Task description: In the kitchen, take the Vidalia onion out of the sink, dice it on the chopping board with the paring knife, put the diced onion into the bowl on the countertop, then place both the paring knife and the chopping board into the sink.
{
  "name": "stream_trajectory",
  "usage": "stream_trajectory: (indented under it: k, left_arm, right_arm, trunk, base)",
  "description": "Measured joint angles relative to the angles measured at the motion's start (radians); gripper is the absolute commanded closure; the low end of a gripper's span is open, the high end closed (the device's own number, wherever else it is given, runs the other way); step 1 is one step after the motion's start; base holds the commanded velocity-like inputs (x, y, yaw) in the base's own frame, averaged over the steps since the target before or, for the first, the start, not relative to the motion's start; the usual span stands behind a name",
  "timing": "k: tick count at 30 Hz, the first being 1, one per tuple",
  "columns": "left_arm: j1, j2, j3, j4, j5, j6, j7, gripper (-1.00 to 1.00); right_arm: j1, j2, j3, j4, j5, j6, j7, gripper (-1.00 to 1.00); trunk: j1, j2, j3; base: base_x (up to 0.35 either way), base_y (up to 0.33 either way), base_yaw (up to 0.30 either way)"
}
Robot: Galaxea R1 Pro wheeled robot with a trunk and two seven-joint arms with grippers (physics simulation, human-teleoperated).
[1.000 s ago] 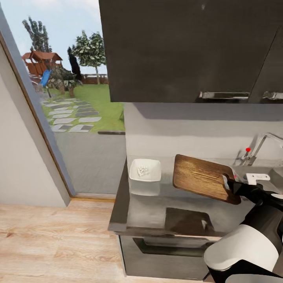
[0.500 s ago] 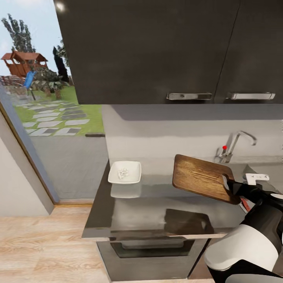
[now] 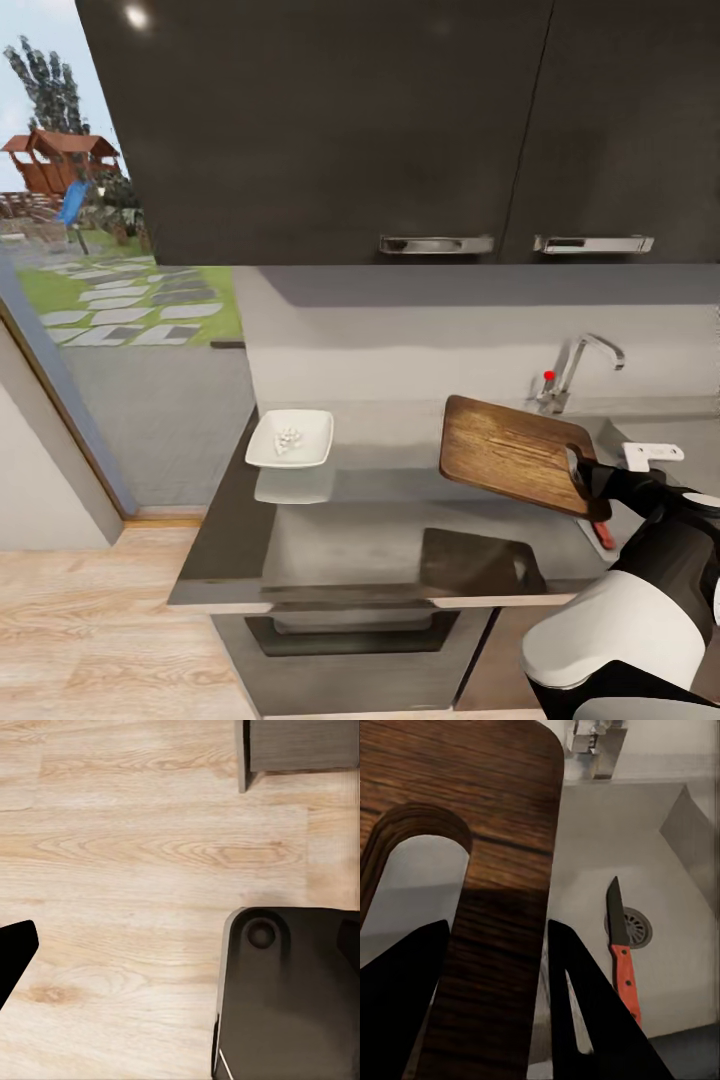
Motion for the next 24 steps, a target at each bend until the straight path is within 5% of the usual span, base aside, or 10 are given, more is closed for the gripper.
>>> stream_trajectory:
  k: [14, 24]
  left_arm:
    - [0.0, 0.0, 0.0, 0.0, 0.0, 0.0, 0.0, -1.0]
    - [0.0, 0.0, 0.0, 0.0, 0.0, 0.0, 0.0, -1.0]
  right_arm:
    - [-0.001, 0.0, 0.001, 0.016, 0.0, 0.001, -0.007, 1.0]
    - [0.0, 0.0, 0.001, 0.048, 0.001, 0.002, -0.104, 1.0]
  trunk:
    - [0.0, 0.0, 0.0]
    - [0.0, 0.0, 0.0]
  base:
    - [0.0, -0.212, 0.0]
    - [0.0, -0.212, 0.0]
